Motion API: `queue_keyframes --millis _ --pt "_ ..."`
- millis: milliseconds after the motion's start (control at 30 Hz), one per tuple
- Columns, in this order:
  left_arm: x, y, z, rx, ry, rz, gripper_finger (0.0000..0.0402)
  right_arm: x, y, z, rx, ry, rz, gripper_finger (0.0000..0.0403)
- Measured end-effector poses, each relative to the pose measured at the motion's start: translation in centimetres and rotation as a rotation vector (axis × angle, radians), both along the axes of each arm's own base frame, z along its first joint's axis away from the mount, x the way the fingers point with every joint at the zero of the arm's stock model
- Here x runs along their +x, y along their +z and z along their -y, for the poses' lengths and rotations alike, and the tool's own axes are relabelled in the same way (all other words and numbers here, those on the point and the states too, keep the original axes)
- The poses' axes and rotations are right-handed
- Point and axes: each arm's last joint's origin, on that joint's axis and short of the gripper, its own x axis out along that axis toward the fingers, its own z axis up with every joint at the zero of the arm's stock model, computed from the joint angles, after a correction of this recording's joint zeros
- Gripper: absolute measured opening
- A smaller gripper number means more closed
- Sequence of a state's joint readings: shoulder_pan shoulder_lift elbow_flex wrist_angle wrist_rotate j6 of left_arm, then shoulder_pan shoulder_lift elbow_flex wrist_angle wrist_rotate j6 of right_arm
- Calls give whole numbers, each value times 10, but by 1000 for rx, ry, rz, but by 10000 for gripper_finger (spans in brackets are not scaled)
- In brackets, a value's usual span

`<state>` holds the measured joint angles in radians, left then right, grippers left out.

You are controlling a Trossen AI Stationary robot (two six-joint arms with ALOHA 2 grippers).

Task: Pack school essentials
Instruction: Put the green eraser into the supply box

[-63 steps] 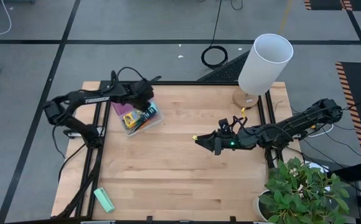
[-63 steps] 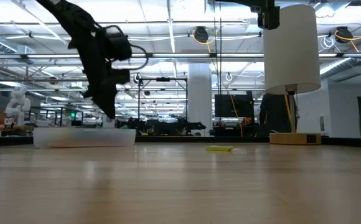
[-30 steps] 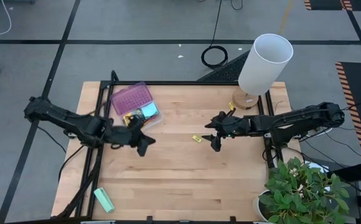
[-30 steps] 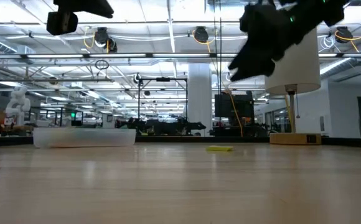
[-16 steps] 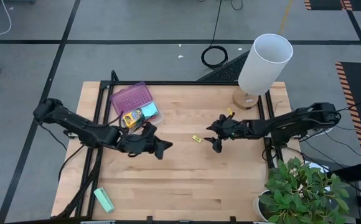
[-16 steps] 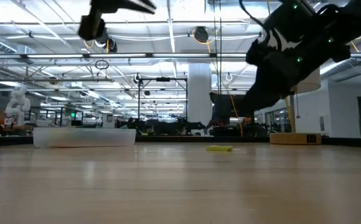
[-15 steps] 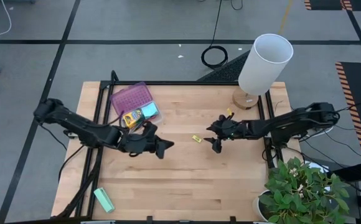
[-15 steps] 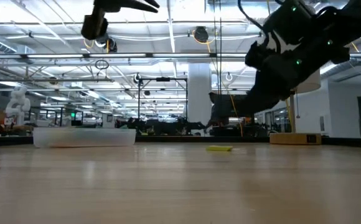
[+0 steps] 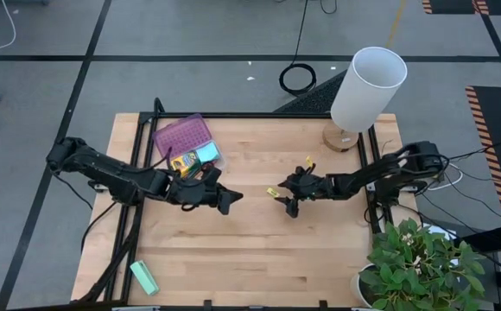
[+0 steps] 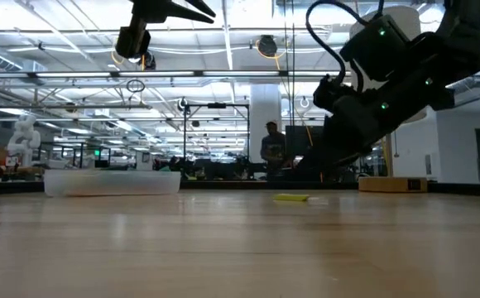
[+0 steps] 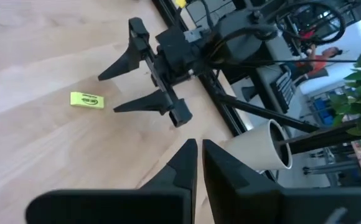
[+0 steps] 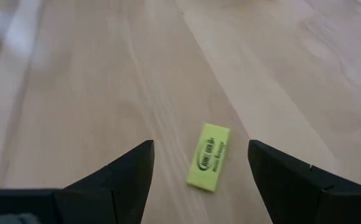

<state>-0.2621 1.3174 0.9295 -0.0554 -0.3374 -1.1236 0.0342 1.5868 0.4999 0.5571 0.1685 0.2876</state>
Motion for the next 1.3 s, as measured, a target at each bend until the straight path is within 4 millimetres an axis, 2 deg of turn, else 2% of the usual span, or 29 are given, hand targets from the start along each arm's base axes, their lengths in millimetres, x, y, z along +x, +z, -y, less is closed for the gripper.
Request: queue_keyframes --millis 567,800,1300 --pt "0 0 -2 20 3 -4 26 6 -24 1 24 -36 -14 255" --pt "0 0 -1 10 -24 -6 26 9 -38 -6 25 -46 -13 255" --pt "0 -2 -1 16 -25 -25 26 9 -40 -6 1 -66 -19 188"
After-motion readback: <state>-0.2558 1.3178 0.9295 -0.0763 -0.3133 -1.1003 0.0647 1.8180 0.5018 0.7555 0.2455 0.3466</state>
